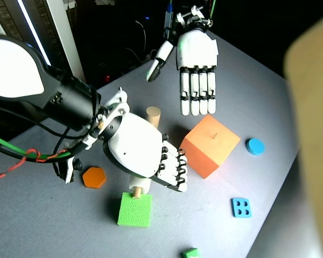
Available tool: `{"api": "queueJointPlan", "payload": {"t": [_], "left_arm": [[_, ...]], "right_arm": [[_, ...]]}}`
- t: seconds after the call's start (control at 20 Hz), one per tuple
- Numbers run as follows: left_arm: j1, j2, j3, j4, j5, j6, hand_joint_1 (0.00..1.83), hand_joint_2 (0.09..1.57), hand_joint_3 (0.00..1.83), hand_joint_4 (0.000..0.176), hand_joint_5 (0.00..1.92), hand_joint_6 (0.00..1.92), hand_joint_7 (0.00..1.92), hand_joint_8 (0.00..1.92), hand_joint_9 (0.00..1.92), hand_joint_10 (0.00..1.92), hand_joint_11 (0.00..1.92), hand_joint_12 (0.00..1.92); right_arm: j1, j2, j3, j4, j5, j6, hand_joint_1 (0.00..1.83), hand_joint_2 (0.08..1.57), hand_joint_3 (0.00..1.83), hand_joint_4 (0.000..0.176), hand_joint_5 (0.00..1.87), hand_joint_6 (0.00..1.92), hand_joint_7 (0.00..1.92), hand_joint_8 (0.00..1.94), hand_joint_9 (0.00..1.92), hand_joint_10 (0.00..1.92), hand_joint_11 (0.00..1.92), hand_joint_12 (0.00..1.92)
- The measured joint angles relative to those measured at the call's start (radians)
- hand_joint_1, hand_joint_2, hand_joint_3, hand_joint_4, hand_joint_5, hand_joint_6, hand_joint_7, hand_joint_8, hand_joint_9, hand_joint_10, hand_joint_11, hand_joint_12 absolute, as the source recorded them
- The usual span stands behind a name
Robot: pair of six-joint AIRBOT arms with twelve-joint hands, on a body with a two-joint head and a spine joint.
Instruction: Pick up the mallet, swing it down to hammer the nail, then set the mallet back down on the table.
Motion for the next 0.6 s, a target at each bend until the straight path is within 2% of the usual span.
{"api": "queueJointPlan", "payload": {"t": [0.2,0.6], "left_arm": [[0.005,-0.017,0.035,-0.035,0.006,0.007,0.0,1.05,0.0,0.0,0.0,0.0,0.0,0.0,0.0,0.0,0.01,0.01],[0.01,-0.024,0.061,-0.064,-0.014,0.011,0.0,1.05,0.0,0.0,0.0,0.0,0.0,0.0,0.0,0.0,0.0,0.0]], "right_arm": [[-0.019,-0.036,0.047,-0.007,0.019,0.031,1.17,1.03,0.0,0.0,0.0,0.0,0.0,0.0,0.0,0.0,0.0,0.0],[-0.065,-0.075,0.084,-0.005,0.037,0.044,1.15,1.03,0.0,0.0,0.0,0.0,0.0,0.0,0.0,0.0,0.0,0.0]]}}
